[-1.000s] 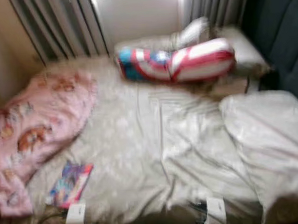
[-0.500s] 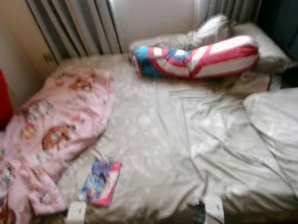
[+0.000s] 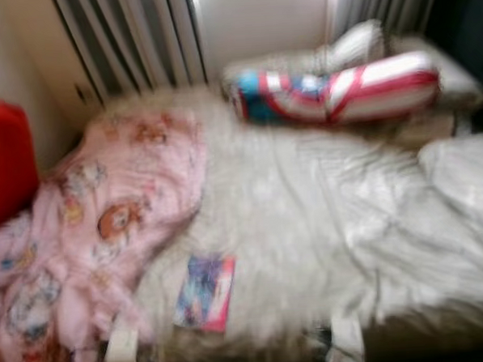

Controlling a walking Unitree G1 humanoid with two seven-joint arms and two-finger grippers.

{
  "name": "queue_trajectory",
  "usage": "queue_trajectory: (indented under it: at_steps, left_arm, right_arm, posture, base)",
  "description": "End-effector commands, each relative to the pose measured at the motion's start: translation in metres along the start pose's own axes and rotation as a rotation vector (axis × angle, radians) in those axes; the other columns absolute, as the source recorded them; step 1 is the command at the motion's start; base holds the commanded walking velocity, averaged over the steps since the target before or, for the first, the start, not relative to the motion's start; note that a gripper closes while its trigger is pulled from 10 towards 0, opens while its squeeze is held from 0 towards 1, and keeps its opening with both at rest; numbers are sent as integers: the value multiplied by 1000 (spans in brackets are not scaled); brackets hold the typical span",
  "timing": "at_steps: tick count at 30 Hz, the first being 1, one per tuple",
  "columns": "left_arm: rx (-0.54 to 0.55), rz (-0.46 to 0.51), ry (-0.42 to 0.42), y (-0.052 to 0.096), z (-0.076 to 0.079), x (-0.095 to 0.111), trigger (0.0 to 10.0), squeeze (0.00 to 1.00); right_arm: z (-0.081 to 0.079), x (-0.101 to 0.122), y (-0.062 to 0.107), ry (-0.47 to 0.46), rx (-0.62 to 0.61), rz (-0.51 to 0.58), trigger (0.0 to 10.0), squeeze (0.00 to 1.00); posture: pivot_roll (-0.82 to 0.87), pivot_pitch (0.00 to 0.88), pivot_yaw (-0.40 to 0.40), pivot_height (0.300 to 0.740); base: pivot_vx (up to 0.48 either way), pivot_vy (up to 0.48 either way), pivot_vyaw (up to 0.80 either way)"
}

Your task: Clean up the room

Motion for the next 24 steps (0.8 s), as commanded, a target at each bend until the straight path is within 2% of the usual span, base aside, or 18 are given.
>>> queue_trajectory:
  at_steps: [1, 13, 24]
  left_arm:
    - [27, -6, -5, 1, -10, -1, 10000, 0]
    - [27, -1, -8, 0, -11, 1, 10000, 0]
    - [21, 2, -12, 1, -10, 0, 10000, 0]
  right_arm:
    - [-9, 6, -2, -3, 23, 15, 10000, 0]
    - [-11, 5, -2, -1, 27, 11, 10000, 0]
    - [-10, 6, -2, 3, 28, 9, 10000, 0]
  posture:
    - [-85, 6, 2, 740]
    - [-85, 11, 4, 740]
    - [-83, 12, 1, 740]
  base:
    - [0, 454, 0]
    - [0, 422, 0]
    - [0, 0, 0]
Point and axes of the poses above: a point about 5 cm out from each wrist's last joint towards the gripper, its own y axis pointing back from the gripper into the wrist, its own x axis along the axis of the wrist's last joint, z = x × y, the point moved 1 cm from there along -y, pointing out of the wrist towards the gripper, and after that the axes turned 4 degrees about y, right-handed, at the moved point
